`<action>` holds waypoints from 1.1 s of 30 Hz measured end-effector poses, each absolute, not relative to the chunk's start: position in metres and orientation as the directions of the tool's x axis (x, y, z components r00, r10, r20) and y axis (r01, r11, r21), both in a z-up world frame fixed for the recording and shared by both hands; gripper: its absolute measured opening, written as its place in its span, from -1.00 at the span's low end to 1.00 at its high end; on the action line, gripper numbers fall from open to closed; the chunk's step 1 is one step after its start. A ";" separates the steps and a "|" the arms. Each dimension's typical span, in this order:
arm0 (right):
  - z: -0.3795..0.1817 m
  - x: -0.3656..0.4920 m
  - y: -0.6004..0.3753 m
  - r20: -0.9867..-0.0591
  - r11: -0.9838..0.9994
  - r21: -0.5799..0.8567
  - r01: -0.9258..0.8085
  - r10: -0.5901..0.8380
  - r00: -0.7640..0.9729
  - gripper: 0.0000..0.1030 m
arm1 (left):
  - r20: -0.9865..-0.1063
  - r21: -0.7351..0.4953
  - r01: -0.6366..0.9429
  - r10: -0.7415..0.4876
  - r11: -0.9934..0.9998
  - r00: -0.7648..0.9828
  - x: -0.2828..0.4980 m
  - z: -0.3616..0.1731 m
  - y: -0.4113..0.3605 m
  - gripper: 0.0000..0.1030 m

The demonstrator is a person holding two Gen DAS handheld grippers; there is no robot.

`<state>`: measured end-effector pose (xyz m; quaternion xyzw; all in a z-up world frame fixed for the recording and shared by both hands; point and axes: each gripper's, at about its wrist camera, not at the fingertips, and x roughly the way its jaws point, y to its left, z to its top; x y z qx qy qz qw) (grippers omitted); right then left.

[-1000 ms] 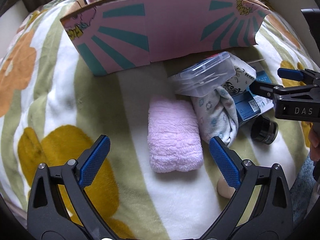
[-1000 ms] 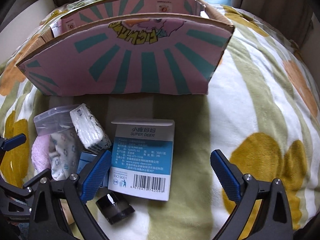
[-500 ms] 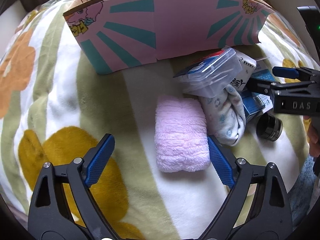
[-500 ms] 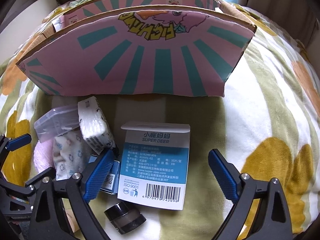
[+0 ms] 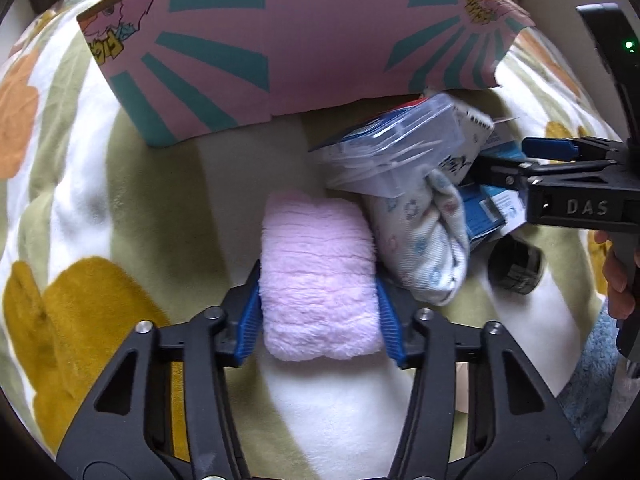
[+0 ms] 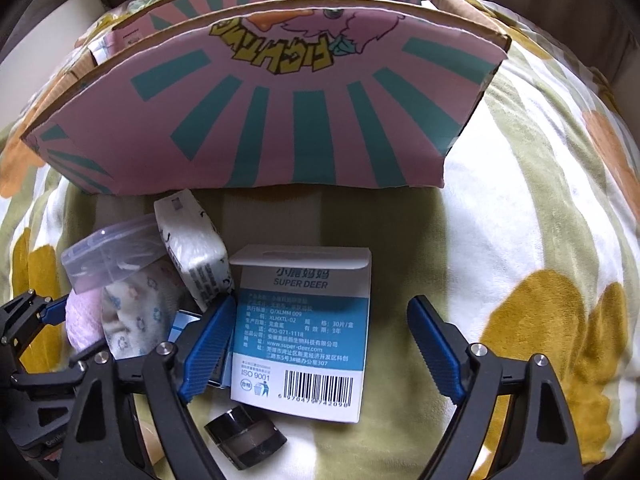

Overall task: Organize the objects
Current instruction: 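Close left tool on the pink towel while right tool closes on the SUPER DEER box, then carry towel with left tool into cardboard box while right tool drops SUPER DEER box inside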

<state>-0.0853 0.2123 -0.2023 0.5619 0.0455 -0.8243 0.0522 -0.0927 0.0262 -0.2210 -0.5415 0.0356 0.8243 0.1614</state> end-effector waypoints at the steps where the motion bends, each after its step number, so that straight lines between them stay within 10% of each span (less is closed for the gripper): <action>1: -0.202 -0.082 0.212 -0.932 -0.990 -0.020 0.141 -0.032 -0.360 0.65 | -0.904 -0.117 -0.307 0.229 -0.944 -0.361 -0.093 -0.220 0.025 -0.14; 9: -0.212 -0.080 0.210 -0.944 -0.993 -0.012 0.118 -0.028 -0.329 0.64 | -0.900 -0.139 -0.297 0.246 -0.945 -0.361 -0.103 -0.216 0.021 -0.15; 12: -0.216 -0.076 0.208 -0.944 -0.993 0.020 0.120 -0.058 -0.324 0.28 | -0.897 -0.157 -0.289 0.259 -0.944 -0.359 -0.107 -0.214 0.016 -0.16; 33: -0.136 0.006 0.228 -0.869 -0.995 0.063 0.080 -0.094 -0.485 0.27 | -0.810 -0.201 -0.264 0.312 -0.943 -0.497 -0.050 -0.152 -0.001 -0.20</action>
